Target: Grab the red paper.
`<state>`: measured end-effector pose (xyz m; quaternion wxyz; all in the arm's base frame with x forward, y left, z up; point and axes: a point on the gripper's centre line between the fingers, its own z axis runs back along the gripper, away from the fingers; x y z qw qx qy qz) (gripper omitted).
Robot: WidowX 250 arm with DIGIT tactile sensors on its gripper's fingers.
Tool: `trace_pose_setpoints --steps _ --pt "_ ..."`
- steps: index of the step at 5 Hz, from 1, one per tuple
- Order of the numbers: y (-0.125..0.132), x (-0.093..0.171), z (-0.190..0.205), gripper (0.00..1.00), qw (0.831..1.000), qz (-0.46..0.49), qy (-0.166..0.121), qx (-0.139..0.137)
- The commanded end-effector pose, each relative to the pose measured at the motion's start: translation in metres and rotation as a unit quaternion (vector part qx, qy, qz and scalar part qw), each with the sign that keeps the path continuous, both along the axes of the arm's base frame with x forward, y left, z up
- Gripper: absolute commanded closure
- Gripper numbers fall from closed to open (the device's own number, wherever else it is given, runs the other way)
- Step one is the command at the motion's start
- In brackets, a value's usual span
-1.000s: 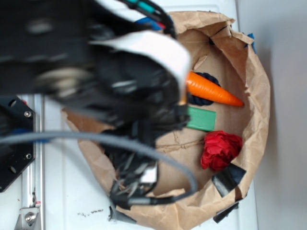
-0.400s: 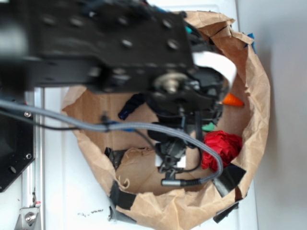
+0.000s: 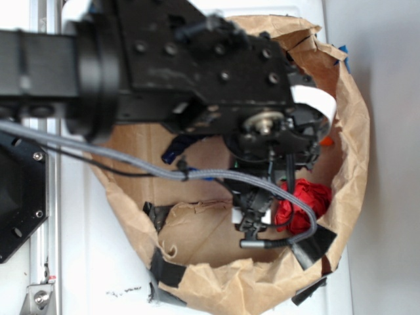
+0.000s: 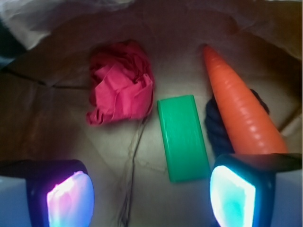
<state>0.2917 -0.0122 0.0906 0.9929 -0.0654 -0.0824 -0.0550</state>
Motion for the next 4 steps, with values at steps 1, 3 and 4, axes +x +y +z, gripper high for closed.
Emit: trace_pose_setpoints --steps 1,3,4 --pt "-0.012 0.03 -0.002 0.0 0.998 0.012 -0.059 -0.016" --pt "-0.033 0.046 -0.021 0.0 0.997 0.003 -0.076 -0.026" --pt "-0.043 0.053 -0.033 0.0 0.997 -0.004 -0.069 -0.037"
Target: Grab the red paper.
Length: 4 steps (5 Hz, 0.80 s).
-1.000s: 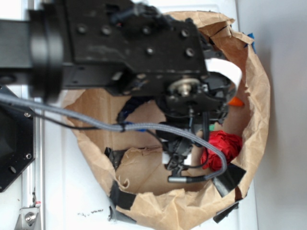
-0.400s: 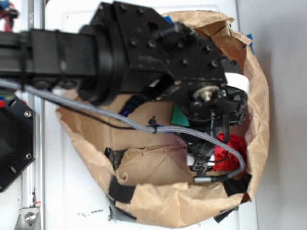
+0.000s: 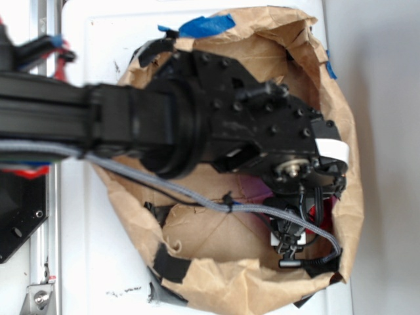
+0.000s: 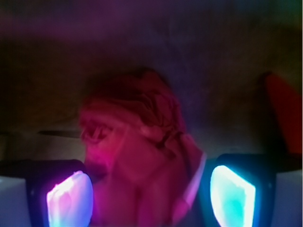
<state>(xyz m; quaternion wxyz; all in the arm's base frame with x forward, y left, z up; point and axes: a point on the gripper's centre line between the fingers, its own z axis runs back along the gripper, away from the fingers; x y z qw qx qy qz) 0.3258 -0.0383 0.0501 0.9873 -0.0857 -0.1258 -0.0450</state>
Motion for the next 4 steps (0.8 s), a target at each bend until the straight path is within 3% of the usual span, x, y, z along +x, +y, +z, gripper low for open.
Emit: trace_pose_setpoints --steps 1,2,3,4 --pt "-0.019 0.023 -0.001 0.76 1.0 -0.01 -0.023 -0.002" --pt "-0.013 0.021 0.001 1.0 1.0 -0.003 -0.025 -0.001" --pt "-0.005 0.013 0.012 1.0 1.0 -0.011 -0.02 -0.006" --pt "0.014 -0.011 0.035 1.0 1.0 -0.015 -0.008 0.013"
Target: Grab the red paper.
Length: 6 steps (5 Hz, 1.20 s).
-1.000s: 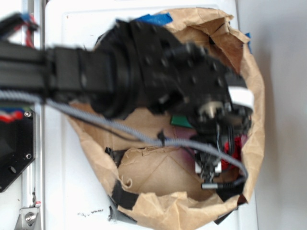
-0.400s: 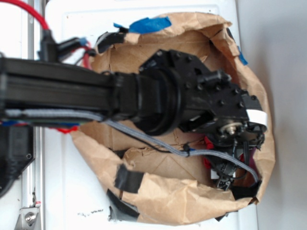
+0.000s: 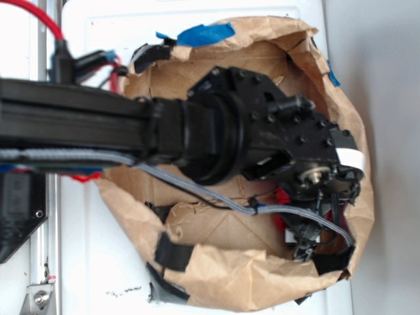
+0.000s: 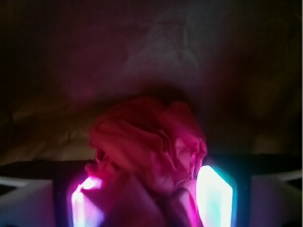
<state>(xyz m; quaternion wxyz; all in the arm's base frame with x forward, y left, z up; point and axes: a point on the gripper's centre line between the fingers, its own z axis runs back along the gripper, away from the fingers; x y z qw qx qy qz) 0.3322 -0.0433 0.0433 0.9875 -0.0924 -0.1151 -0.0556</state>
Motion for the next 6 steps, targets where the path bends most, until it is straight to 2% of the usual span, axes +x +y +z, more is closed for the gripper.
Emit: trace_pose_setpoints --steps 1,3,4,5,6 --pt "0.034 -0.044 0.074 1.0 1.0 0.004 -0.018 0.01" --pt "0.059 -0.074 0.147 1.0 0.996 0.082 0.03 -0.005" --pt "0.058 -0.08 0.166 1.0 0.992 0.098 0.076 0.008" --pt "0.049 -0.086 0.176 1.0 0.993 0.096 0.062 0.011" --pt "0.049 -0.086 0.175 1.0 0.993 0.096 0.06 0.03"
